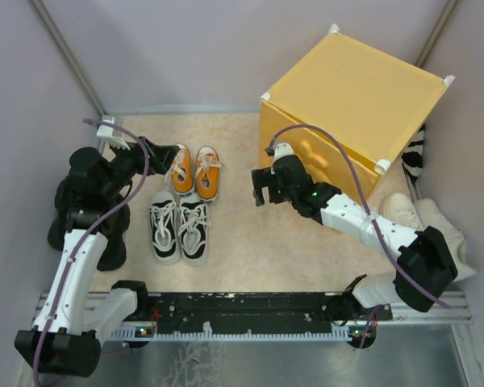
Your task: Place and organize the shoes in the shoe cabinet
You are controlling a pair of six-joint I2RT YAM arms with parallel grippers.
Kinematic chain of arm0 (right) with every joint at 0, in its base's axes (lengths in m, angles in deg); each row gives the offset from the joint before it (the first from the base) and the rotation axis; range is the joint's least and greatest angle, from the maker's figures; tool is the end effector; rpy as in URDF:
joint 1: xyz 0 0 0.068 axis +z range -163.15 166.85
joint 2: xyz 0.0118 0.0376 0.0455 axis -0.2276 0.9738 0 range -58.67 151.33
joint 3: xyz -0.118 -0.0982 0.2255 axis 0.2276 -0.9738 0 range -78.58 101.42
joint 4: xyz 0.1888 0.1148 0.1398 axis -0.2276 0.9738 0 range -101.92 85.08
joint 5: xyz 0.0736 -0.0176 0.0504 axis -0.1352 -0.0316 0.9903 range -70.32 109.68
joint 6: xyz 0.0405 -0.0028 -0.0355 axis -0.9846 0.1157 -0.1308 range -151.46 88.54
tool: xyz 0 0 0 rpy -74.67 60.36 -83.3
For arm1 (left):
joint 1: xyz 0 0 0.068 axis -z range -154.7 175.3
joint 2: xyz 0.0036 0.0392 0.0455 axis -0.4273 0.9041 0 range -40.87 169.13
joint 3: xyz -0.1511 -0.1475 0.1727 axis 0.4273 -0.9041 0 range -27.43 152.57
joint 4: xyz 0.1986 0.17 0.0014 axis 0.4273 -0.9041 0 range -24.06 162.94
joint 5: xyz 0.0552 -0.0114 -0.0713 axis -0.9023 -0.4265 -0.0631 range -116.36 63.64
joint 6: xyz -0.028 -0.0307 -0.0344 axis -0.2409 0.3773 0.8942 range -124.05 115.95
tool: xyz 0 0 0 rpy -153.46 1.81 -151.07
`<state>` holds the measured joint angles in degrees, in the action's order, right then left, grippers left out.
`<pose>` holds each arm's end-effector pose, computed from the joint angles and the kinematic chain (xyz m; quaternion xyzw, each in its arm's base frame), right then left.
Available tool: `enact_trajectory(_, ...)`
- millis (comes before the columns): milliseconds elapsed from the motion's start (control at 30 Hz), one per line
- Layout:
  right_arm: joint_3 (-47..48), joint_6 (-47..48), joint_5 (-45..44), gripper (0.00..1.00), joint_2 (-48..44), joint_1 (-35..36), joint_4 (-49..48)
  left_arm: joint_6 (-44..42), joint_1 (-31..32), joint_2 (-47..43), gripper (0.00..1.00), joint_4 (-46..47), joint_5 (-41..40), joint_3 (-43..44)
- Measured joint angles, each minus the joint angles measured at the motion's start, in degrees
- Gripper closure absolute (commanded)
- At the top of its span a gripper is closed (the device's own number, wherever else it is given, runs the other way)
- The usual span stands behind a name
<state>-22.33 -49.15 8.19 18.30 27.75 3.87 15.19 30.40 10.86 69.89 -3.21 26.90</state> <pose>0.2301 0.1901 0.2753 -0.1347 0.8795 0.1411 0.4342 0.2032 -0.0321 0.3908 0.0547 0.7076 -0.2848 0.6444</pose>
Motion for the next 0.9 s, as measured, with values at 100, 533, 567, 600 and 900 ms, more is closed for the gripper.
enact_trajectory(100,0.0,1.2,3.0,0.07,0.0,-0.1,0.0,0.0,0.0,0.7,0.01,-0.5,-0.4,0.0)
enact_trajectory(533,15.5,7.6,6.0,0.08,-3.8,9.5,8.4,-1.3,6.2,10.2,0.01,-7.7,-9.2,3.3)
enact_trajectory(567,16.7,7.7,5.9,0.08,-4.3,9.9,8.5,-1.3,8.2,10.8,0.02,-8.2,-10.8,3.3)
enact_trajectory(600,18.1,8.0,5.5,0.08,-5.1,10.0,8.8,-1.3,9.4,11.3,0.04,-8.5,-12.0,3.3)
enact_trajectory(900,22.2,8.7,3.5,0.08,-7.8,9.9,11.8,-1.3,14.4,24.5,0.13,-10.9,-22.8,6.0)
